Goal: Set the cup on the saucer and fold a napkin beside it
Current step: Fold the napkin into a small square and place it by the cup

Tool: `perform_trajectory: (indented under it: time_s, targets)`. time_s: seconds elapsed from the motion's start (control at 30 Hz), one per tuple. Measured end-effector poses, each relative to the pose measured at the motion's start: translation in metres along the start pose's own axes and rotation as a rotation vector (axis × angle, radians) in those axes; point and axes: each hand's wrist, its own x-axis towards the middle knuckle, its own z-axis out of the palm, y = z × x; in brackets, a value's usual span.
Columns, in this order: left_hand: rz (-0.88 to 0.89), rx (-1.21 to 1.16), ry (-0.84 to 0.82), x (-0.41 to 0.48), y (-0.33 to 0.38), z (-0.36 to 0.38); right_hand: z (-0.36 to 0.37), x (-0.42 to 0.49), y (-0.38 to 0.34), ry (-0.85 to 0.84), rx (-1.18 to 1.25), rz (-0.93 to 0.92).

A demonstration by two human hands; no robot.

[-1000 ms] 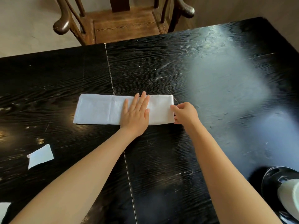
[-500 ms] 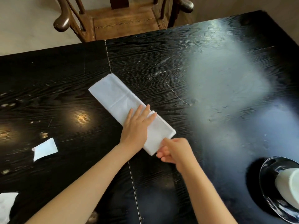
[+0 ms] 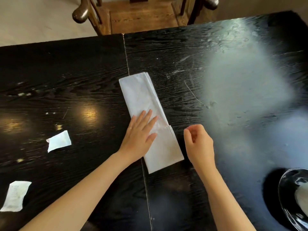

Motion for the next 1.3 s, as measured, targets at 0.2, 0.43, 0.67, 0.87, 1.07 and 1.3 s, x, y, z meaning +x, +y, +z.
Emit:
perform_trajectory:
  time_s: [0.2, 0.43, 0.67, 0.87, 1.07, 1.3]
  targets:
    - [-0.67, -0.859, 0.454, 0.04, -0.02, -0.046, 0.03, 0.086, -0.042, -0.224, -0.102, -0.213]
    - [-0.769, -1.009, 0.117, 0.079, -0.038, -0.086, 0.055, 0.133, -0.076, -0.403, -0.006, -0.078]
    - [-0.514, -0.905, 0.111, 0.067, -0.049, -0.079, 0.057, 0.152, -0.085, -0.534, -0.139, -0.135]
    - [-0.377, -0.893, 0.238, 0.055, -0.049, -0.07, 0.049, 0.158, -0.092, -0.557, -0.125, -0.25]
    - [-0.316, -0.813, 0.32, 0.049, -0.054, -0.059, 0.043, 0.154, -0.086, -0.646, 0.07, -0.251]
    - [-0.084, -0.462, 0.457, 0.043, -0.061, -0.043, 0.041, 0.141, -0.068, -0.752, 0.349, -0.028]
